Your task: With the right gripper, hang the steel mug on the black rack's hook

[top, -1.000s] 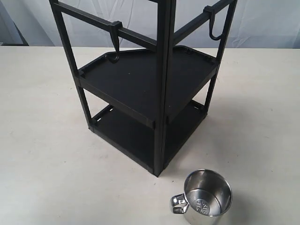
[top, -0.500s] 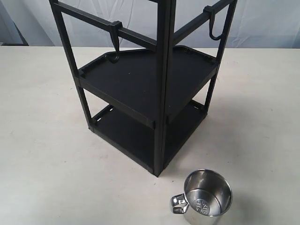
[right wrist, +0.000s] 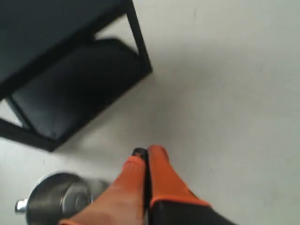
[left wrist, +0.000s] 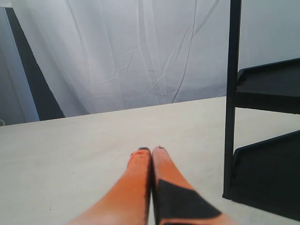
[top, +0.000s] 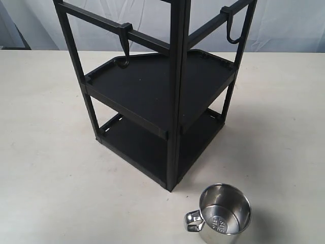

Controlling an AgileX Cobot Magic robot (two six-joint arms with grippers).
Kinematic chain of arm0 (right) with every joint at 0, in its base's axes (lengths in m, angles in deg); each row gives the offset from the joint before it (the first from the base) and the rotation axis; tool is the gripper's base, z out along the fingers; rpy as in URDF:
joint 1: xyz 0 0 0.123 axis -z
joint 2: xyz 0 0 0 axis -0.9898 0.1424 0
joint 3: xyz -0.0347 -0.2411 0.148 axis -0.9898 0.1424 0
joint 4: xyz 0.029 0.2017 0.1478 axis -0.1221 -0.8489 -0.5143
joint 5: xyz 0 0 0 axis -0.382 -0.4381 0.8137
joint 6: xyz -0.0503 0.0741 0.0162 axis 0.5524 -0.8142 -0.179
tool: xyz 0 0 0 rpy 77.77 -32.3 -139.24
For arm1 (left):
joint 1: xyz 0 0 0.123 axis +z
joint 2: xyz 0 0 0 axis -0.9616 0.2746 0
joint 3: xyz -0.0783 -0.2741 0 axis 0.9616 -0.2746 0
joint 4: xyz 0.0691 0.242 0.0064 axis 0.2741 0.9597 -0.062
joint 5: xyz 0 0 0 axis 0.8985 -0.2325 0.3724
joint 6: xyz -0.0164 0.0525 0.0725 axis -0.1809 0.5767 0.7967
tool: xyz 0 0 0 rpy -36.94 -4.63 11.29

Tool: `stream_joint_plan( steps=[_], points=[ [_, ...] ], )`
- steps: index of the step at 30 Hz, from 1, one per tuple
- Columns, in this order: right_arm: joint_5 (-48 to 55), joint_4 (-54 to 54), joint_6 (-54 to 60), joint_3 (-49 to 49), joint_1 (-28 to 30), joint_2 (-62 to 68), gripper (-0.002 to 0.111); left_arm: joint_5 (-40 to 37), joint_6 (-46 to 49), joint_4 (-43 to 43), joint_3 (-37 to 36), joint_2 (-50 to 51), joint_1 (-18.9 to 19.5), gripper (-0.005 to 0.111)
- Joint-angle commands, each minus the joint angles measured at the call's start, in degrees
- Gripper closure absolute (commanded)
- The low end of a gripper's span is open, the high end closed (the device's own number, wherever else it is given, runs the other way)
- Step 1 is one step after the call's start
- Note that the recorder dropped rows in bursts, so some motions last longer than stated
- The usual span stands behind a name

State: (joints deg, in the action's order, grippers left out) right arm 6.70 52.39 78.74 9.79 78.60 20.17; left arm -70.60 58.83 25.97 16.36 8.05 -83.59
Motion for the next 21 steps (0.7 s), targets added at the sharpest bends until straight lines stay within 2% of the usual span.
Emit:
stream_joint_plan(
  steps=[1,3,8,10,17,21],
  points=[
    [9.82,-3.93,3.95,-5.0,-5.09,12.86,0.108,0.3,-0.14,0.04,-0.02,-0.27,-0.27,0.105],
    [9.71,-5.28,7.29,-4.99,-8.71,16.19,0.1,0.3,-0.14,0.04,-0.02,-0.27,-0.27,0.105],
    [8.3,-1.17,6.35,-4.99,-15.3,22.51,0.072,0.3,-0.14,0.04,-0.02,-0.27,-0.27,0.105],
    [7.66,-1.17,6.35,-4.99,-17.26,24.38,0.064,0.3,-0.14,0.04,-0.02,-0.27,-0.27,0.105],
    [3.27,1.67,6.35,-4.99,-23.37,31.62,0.063,0.3,-0.14,0.04,-0.02,-0.27,-0.27,0.105],
    [2.38,5.31,5.63,-4.99,-24.55,35.7,0.063,0.3,-0.14,0.04,-0.02,-0.27,-0.27,0.105]
  ],
)
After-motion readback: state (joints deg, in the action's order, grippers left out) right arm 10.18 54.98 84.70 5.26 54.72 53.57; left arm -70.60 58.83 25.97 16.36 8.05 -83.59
